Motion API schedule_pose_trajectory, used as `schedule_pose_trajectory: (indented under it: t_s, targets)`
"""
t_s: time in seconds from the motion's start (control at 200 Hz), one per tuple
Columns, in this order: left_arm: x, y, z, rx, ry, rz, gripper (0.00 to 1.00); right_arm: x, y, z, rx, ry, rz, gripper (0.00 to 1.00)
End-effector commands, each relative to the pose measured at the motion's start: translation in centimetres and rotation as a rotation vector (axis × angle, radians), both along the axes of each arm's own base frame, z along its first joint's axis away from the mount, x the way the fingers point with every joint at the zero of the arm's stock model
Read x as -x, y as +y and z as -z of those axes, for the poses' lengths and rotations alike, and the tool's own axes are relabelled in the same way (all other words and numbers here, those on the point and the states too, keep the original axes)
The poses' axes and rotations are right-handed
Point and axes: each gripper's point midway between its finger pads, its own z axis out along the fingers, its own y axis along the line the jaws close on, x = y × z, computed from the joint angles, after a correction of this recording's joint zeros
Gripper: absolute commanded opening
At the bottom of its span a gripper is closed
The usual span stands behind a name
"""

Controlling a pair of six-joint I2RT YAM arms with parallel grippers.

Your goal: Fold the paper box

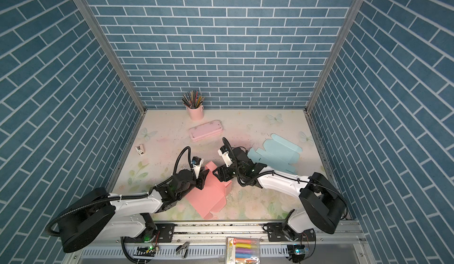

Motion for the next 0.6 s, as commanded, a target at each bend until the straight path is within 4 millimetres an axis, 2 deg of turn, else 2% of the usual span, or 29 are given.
schedule_pose_trajectory:
  t_s: [0.0,0.135,0.34,0.595]
  targets:
    - [0.5,1.2,0.4,-0.004,0.051,-0.056,0.34,0.0,0.4,-0.6,0.013,-0.032,-0.032,0.68]
    - [0.8,2.2,-0.2,-0.004,0.079,-0.098,0.35,0.0,0.4,-0.2,0.028,-0.027,-0.036,0.68]
    - [0.7,3.6,-2.3,0.023,0.085,-0.163,0.38,-0.4,0.2,0.1,0.008,-0.006,-0.023,0.66]
    - [0.0,3.8,-3.5,0.129,0.161,-0.131,0.39,-0.8,0.0,0.1,-0.056,0.032,-0.022,0.61]
